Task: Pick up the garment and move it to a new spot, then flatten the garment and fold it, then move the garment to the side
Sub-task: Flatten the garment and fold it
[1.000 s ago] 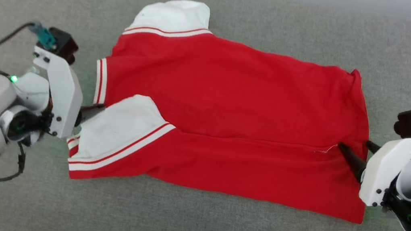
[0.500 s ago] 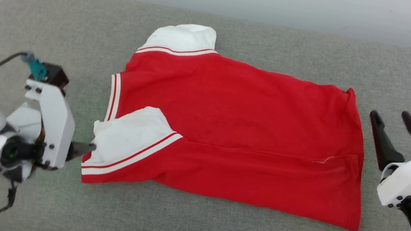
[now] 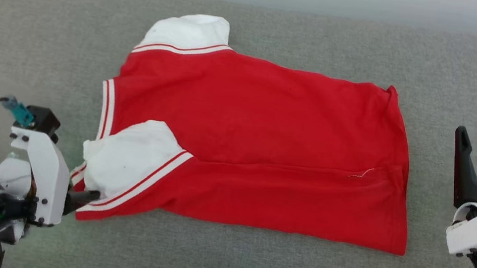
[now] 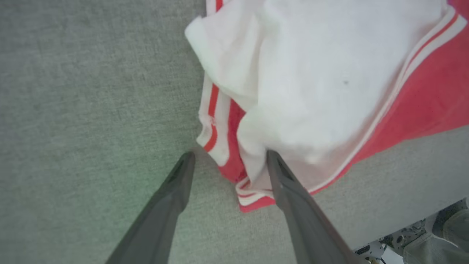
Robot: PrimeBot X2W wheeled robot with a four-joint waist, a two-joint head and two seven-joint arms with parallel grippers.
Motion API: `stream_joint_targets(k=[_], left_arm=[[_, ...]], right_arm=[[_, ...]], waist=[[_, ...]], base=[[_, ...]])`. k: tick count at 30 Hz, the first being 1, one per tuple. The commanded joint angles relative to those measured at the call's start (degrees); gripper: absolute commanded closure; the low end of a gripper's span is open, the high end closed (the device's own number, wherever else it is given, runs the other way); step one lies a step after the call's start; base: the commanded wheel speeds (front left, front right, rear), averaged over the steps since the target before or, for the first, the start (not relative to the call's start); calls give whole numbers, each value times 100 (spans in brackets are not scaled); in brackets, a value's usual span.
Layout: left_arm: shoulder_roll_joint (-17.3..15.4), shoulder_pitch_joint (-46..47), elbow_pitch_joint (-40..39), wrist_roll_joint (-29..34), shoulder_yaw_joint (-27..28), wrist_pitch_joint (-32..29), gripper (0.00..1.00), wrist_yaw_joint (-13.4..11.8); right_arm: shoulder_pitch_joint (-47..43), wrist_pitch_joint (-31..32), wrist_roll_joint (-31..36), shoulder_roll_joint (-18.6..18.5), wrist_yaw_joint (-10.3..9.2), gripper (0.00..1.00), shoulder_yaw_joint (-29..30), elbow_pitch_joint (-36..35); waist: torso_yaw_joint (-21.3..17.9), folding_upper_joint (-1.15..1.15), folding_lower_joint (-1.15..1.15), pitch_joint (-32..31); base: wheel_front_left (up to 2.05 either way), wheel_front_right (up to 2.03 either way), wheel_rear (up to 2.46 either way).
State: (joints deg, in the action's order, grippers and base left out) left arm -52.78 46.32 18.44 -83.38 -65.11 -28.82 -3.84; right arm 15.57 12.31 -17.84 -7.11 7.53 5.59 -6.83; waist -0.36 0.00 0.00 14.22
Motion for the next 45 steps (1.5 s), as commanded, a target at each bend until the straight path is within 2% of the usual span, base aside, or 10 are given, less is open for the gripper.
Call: stream_joint_targets(k=[1,10,11,12,13,14,26,30,37,45], left_arm=[[51,-131,84,-14,-29,37,0,57],[355,-320,573,-112,-133,-27,0,291],[364,-327,603,-125,-147,-50,3,322],[375,-324,632,-131,-149,-60,14,335],[379,-315,654,-117,-146,-36,4,362],[384,-308,680,-94,-143,-9,0,365],[278,-97,702,-87,54,188,0,399],[14,44,429,-63,165,135,0,309],[-563,181,-634,102,305,260,0,50],[-1058,-36,-1802,86,230,38,0,-538]], right_arm=[[-111,36,15,41,-9,0,66,-85],[-475,434,-81,220,-9,0,318,-455],[-510,480,-92,232,-9,0,328,-487],[-539,520,-102,241,-9,0,334,-535],[-566,533,-144,258,-9,0,377,-569],[-593,588,-151,269,-9,0,397,-597],[-744,688,-115,357,-9,0,457,-899],[-784,691,-77,379,-9,0,501,-965],[-807,660,-40,406,-9,0,600,-1125],[-759,552,-38,425,-9,0,582,-1182]], waist=[[-93,0,0,85],[-174,0,0,119],[-176,0,0,122],[-176,0,0,128],[-176,0,0,136],[-175,0,0,143],[-99,0,0,272],[-52,0,0,284],[9,0,0,373],[7,0,0,441]], base=[[0,0,0],[0,0,0],[0,0,0],[0,0,0],[0,0,0],[0,0,0],[0,0,0],[0,0,0],[0,0,0],[0,0,0]])
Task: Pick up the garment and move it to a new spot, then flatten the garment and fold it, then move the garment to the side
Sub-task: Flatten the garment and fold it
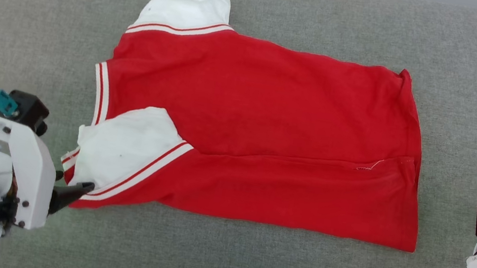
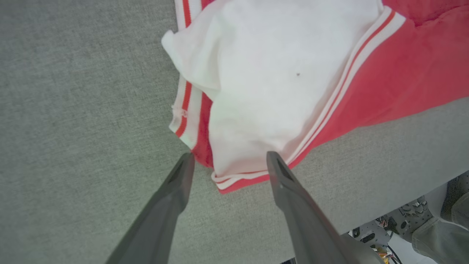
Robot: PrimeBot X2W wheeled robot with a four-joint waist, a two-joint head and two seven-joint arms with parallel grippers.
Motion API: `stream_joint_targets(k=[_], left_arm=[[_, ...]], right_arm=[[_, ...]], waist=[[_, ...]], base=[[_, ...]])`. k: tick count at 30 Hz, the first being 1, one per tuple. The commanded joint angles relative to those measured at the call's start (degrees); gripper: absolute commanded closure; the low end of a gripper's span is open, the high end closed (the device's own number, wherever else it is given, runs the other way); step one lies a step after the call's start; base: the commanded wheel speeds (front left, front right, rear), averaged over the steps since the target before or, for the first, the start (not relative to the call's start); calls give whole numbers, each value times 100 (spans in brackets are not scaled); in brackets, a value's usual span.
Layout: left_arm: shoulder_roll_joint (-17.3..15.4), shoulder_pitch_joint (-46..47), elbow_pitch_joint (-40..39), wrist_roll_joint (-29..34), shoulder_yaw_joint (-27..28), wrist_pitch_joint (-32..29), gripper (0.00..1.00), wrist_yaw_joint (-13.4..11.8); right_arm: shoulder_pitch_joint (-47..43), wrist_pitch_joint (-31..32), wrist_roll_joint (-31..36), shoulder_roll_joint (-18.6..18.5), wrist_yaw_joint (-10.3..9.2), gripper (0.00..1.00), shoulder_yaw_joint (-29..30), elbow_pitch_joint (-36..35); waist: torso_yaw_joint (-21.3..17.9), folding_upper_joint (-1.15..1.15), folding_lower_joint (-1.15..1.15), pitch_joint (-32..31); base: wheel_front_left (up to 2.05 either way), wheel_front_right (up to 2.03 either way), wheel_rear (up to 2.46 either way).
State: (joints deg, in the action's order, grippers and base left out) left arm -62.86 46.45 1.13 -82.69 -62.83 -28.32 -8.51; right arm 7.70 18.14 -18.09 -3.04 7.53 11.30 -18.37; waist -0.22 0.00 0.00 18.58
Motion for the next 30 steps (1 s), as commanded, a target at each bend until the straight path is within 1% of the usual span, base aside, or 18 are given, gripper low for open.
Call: stream_joint_targets(k=[1,2,6,10,12,17,22,23,24,25,28,30], left_arm=[[-91,-79,-182,15,-11,-34,0,-140],[-129,-109,-300,11,-36,-64,0,-202],[-223,-175,-523,174,-117,-62,0,-318],[-191,-232,-438,301,-211,-27,0,-337],[-153,-265,-352,340,-264,-42,0,-300],[50,-282,20,522,-378,43,0,-120],[507,-222,625,543,-376,277,0,261],[585,-231,762,493,-363,301,41,337],[646,-227,886,496,-369,333,93,449],[713,-244,1006,439,-369,328,100,512],[850,-258,1240,434,-401,352,100,739],[919,-255,1372,421,-416,340,100,830]], right_arm=[[34,-42,-8,19,-9,0,6,-36],[40,-56,-9,19,-9,0,7,-48],[55,-62,-53,22,-9,0,7,-104],[65,-63,-92,22,-9,0,-13,-129],[77,-68,-108,23,-9,0,-16,-140],[90,-53,-139,23,-10,0,4,-139],[110,64,-178,24,-10,0,-79,-116],[74,138,-189,24,-10,0,-103,-103],[40,217,-168,23,-10,0,-153,-121],[2,307,-176,24,-10,0,-183,-139],[-174,829,-202,23,-10,0,-290,-107],[-306,1258,-266,2,-10,0,-369,-52]], waist=[[-12,0,0,9],[-16,0,0,12],[-40,0,0,29],[-70,0,0,55],[-81,0,0,66],[-95,0,0,89],[-104,0,0,91],[-112,0,0,88],[-122,0,0,85],[-132,0,0,84],[-156,0,0,75],[-157,0,0,64]], base=[[0,0,0],[0,0,0],[0,0,0],[0,0,0],[0,0,0],[0,0,0],[0,0,0],[0,0,0],[0,0,0],[0,0,0],[0,0,0],[0,0,0]])
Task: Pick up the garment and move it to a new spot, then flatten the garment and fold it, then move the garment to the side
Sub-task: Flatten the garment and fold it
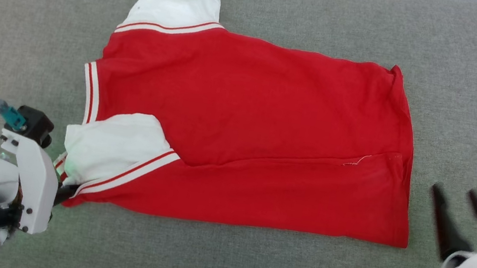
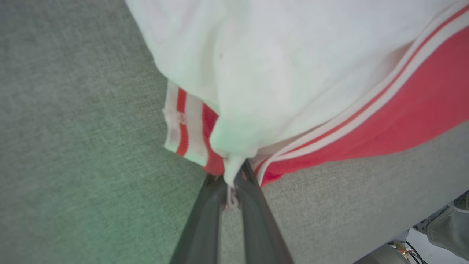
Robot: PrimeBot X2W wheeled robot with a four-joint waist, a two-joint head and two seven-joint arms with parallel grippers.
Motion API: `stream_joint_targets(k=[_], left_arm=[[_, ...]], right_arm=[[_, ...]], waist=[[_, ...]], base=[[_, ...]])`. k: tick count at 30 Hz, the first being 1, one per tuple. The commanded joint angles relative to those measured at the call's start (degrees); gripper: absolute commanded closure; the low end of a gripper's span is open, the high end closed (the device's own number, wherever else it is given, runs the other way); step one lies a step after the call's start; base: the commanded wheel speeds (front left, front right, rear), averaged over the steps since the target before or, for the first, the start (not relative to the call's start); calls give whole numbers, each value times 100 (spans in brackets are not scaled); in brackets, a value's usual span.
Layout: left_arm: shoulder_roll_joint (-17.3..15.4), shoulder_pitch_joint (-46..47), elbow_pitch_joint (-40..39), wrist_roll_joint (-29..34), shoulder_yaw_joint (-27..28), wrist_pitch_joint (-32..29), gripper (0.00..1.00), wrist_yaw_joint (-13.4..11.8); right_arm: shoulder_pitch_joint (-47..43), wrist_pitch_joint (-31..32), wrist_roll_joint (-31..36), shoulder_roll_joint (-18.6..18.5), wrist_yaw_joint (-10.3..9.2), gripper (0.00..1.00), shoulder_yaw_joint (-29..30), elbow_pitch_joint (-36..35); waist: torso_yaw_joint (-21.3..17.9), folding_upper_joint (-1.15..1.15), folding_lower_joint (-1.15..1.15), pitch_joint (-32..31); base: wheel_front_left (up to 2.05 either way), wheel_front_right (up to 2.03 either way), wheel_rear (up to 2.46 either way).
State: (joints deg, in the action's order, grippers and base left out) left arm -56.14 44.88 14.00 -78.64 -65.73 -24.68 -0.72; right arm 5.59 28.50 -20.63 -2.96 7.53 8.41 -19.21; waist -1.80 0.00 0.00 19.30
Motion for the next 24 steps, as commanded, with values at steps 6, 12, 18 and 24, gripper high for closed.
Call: stream_joint_targets(k=[6,12,18,24], left_arm=[[410,-68,271,41,-173,-56,100,154],[519,-7,286,123,-211,-68,100,224],[628,29,293,136,-199,-41,100,276],[683,40,316,134,-190,-17,100,304]], right_arm=[[-221,964,-143,-46,-10,0,-203,254],[-8,1236,-52,-77,-10,0,-200,756],[291,1407,-26,-106,-10,0,-357,1535],[538,1523,-99,-167,-9,100,-523,2156]], waist=[[48,0,0,-2],[125,0,0,29],[204,0,0,55],[252,0,0,54]], base=[[0,0,0],[0,0,0],[0,0,0],[0,0,0]])
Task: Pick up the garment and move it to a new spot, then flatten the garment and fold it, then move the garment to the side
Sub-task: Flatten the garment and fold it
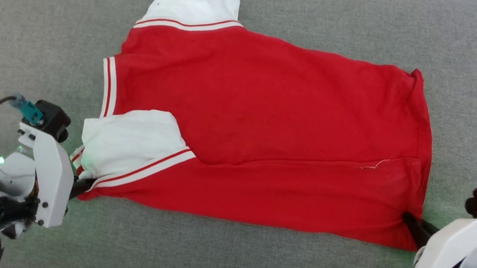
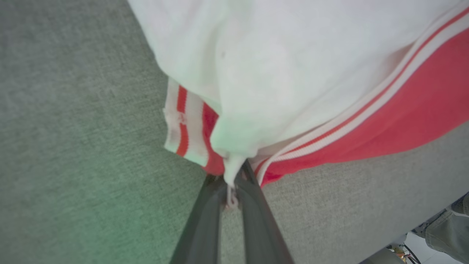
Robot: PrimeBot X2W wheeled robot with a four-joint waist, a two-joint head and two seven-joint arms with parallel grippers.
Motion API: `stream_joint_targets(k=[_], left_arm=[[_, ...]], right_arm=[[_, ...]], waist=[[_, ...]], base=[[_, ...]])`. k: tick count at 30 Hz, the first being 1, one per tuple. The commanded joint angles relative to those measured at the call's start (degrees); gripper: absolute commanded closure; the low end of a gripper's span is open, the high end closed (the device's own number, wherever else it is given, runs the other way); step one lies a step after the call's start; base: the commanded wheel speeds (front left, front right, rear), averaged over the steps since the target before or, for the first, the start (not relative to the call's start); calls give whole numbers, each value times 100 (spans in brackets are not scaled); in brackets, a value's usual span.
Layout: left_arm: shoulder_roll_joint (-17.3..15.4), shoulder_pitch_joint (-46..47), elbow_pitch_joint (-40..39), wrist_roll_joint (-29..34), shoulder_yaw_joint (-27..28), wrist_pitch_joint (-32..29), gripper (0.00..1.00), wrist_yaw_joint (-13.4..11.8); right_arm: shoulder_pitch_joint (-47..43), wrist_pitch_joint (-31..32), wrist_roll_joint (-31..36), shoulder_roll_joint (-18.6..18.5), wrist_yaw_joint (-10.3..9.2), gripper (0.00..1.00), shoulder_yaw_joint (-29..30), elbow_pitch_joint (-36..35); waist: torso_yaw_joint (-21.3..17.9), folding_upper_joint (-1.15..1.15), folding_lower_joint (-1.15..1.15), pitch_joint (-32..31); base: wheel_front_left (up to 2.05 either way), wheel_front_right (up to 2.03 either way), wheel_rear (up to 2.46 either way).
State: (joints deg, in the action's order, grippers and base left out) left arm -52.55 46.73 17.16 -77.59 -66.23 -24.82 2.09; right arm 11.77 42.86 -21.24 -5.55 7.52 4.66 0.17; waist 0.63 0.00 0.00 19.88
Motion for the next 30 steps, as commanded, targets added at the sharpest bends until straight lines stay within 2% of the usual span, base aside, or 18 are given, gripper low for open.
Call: stream_joint_targets(k=[1,9,14,23,27,30], left_arm=[[324,-156,9,27,-142,-2,100,33],[54,-160,-161,-99,-40,-61,100,-47],[-276,-91,-519,-158,34,-207,100,-263],[-823,-146,-1529,-187,-7,-567,100,-831],[-913,-256,-1848,-200,-52,-623,100,-1007],[-857,-350,-1861,-250,-98,-613,100,-1062]], right_arm=[[-62,86,-53,98,-8,100,-126,259],[-13,273,-197,-258,-9,100,-8,3],[-113,560,-424,-448,-9,100,56,-379],[-476,1274,-613,-735,-9,100,157,-1145],[-652,1458,-591,-758,-9,100,237,-1333],[-720,1443,-517,-685,-9,100,243,-1298]], waist=[[17,0,0,-14],[46,0,0,-148],[71,0,0,-278],[98,0,0,-448],[93,0,0,-456],[78,0,0,-452]], base=[[0,0,0],[0,0,0],[0,0,0],[0,0,0],[0,0,0],[0,0,0]])
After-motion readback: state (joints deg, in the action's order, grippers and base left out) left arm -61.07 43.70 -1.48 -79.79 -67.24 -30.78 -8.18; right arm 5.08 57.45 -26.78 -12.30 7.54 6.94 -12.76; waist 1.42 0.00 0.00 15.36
